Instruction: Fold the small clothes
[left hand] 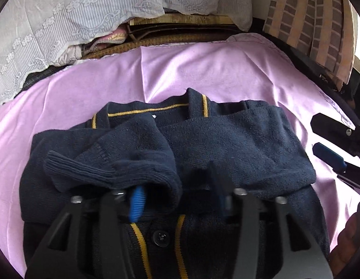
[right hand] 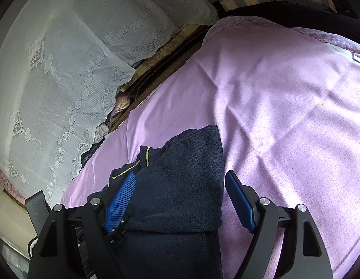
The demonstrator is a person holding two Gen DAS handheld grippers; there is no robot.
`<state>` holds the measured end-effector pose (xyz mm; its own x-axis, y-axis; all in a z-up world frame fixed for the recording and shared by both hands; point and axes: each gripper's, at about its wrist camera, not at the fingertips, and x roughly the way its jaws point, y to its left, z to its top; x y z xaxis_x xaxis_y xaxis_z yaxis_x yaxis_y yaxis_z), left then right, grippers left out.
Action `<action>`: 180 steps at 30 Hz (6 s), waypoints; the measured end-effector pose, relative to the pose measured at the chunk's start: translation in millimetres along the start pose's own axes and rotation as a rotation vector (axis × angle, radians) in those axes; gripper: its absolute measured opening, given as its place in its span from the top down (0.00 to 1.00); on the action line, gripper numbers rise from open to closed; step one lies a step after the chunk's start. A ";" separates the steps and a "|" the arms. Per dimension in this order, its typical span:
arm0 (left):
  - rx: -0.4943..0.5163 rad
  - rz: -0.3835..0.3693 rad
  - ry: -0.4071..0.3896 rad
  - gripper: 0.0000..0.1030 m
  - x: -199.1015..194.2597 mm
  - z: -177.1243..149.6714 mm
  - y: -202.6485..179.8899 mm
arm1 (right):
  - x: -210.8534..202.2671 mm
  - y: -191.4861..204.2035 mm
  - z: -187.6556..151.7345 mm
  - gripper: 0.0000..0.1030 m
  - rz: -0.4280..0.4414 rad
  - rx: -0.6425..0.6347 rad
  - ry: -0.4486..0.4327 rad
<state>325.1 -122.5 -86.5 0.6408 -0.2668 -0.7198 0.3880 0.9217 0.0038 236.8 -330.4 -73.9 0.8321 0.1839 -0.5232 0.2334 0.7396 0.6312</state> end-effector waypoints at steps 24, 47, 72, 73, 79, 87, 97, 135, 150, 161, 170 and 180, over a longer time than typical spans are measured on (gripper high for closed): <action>-0.465 0.097 -0.058 0.08 -79.6 -45.6 191.6 | 30.1 170.8 -83.8 0.29 0.067 -0.801 0.139; -0.429 0.179 0.079 0.04 -28.5 -54.4 201.3 | 36.5 71.4 -3.3 0.93 0.019 -0.221 0.048; -0.297 0.142 -0.071 0.04 -75.5 -15.3 151.7 | 28.6 58.6 -10.6 0.64 0.067 -0.127 0.007; -0.275 0.139 -0.069 0.04 -72.1 -10.1 144.3 | 40.5 70.3 -14.7 0.59 0.099 -0.159 0.038; -0.183 0.141 0.047 0.04 -12.1 9.3 112.7 | 92.1 78.8 -28.3 0.48 0.129 -0.172 0.201; -0.225 0.126 0.077 0.04 4.7 -6.6 134.2 | 81.8 46.7 -20.0 0.58 0.111 -0.079 0.150; -0.252 0.180 -0.017 0.04 -42.6 -22.4 144.3 | 23.8 58.7 -27.7 0.45 0.082 -0.184 -0.005; -0.206 0.158 0.108 0.04 -87.5 -102.2 133.7 | -37.5 22.0 -86.1 0.32 0.094 -0.149 0.163; -0.203 -0.071 0.092 0.04 -173.8 -209.1 129.1 | -130.6 -15.1 -148.8 0.31 0.260 -0.109 0.217; -0.232 -0.314 0.052 0.05 -199.5 -231.1 124.7 | -164.1 0.4 -184.8 0.30 0.163 -0.324 0.322; -0.384 -0.274 -0.012 0.05 -247.5 -215.3 180.2 | -161.1 -2.0 -182.5 0.21 0.223 -0.310 0.323; -0.335 -0.313 0.154 0.05 -220.6 -226.2 154.2 | -157.2 3.7 -182.3 0.17 0.218 -0.324 0.325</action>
<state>93.8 142.3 -84.0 0.4122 -0.5241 -0.7453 0.2951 0.8507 -0.4350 15.2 -238.5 -93.7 0.6323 0.5100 -0.5831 -0.1387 0.8151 0.5624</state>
